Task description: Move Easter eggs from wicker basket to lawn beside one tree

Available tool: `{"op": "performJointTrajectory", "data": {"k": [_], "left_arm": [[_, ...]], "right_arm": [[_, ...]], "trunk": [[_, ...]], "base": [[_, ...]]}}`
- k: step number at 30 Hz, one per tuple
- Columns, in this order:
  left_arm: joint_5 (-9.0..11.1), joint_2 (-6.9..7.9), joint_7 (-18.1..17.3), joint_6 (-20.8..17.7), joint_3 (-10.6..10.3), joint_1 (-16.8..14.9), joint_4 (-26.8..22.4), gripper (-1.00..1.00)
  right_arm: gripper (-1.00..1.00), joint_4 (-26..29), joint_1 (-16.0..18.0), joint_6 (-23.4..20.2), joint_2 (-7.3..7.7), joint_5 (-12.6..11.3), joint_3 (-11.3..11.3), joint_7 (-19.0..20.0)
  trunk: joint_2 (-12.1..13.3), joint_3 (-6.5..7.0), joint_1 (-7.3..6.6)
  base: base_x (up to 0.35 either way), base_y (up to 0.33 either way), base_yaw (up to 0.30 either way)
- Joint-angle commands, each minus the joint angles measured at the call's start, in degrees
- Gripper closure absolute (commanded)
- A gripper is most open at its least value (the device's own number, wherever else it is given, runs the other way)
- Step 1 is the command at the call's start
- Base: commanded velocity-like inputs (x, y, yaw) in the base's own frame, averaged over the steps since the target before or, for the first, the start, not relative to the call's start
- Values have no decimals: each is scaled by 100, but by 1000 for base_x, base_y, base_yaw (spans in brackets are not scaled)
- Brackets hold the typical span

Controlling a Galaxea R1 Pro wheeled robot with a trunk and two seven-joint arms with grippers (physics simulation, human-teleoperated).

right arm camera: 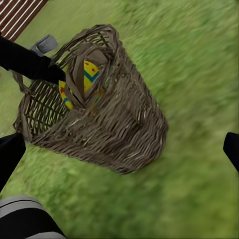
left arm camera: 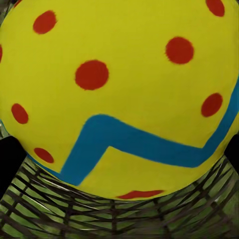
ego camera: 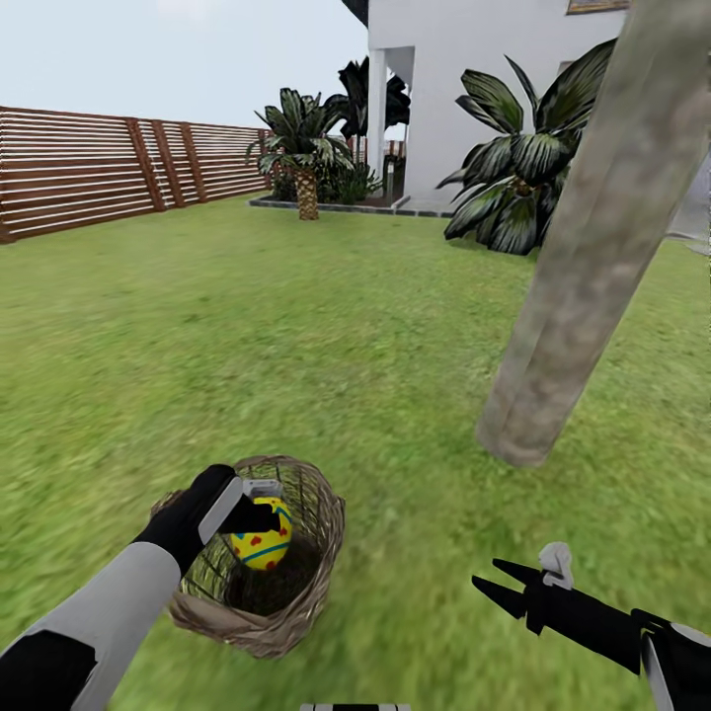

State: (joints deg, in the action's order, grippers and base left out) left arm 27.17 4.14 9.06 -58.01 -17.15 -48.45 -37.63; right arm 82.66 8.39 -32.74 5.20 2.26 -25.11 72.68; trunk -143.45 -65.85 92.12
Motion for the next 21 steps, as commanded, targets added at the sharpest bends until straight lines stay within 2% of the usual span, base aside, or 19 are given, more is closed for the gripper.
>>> {"op": "performJointTrajectory", "data": {"k": [1,12,17,21], "left_arm": [[61,8,52,-18,-34,-4,-8,100],[61,8,52,-26,-34,2,-8,100],[61,8,52,-26,-39,7,-13,100],[60,8,52,-26,-43,8,-19,100]], "right_arm": [[-100,5,5,-48,-2,23,-9,35],[-100,5,5,-48,-6,21,-3,32],[-100,5,5,-48,-8,26,-1,28],[-100,5,5,-48,-10,29,1,27]], "trunk": [[0,18,-4],[14,261,-32],[22,372,-45],[183,444,-133]], "base": [[-11,0,0],[-71,0,0],[-156,0,0],[-187,0,0]]}}
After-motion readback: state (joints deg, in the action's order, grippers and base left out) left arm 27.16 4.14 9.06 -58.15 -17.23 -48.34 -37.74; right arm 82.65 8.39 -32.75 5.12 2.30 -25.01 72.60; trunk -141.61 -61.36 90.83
